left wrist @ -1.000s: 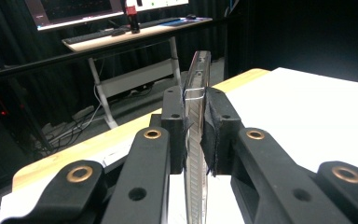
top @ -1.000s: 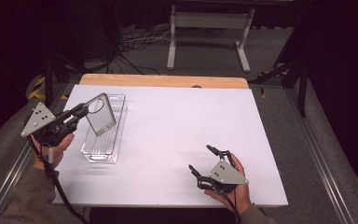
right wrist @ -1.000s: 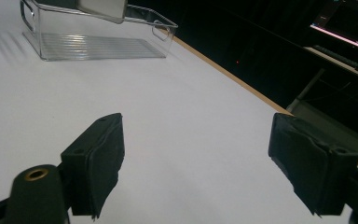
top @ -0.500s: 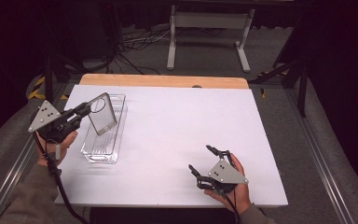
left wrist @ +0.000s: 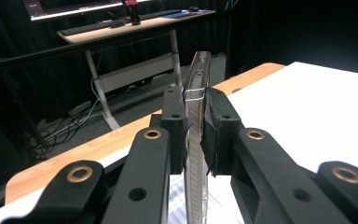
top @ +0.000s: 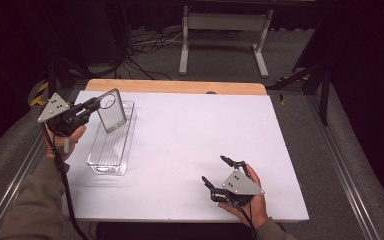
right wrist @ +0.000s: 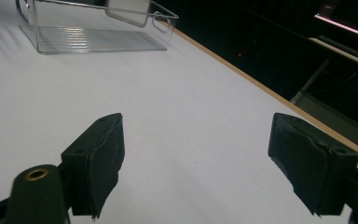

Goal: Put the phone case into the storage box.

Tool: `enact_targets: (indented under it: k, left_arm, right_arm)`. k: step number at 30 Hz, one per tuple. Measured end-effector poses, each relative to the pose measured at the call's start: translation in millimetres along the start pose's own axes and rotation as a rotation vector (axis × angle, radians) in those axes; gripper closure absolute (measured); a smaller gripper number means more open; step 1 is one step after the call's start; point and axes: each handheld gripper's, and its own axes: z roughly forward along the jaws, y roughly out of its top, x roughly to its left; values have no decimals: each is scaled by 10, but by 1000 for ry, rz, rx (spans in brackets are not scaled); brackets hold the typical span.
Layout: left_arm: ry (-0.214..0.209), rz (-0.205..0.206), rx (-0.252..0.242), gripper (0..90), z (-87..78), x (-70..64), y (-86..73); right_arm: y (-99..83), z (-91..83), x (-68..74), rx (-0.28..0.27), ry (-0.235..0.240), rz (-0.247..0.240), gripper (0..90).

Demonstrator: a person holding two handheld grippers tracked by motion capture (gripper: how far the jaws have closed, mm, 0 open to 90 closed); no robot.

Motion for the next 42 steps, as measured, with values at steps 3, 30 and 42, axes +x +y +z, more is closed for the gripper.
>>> enact_targets:
  k: [3,30,42]
  left_arm:
    - [-9,2,-1,801,114,79,24]
    - [-6,-57,108,799,555,323,-83]
    - [96,-35,215,794,620,457,-10]
  right_arm:
    - [-10,12,-5,7,0,2,196]
    - [-34,70,-13,39,13,0,196]
    - [-32,120,54,66,87,-21,196]
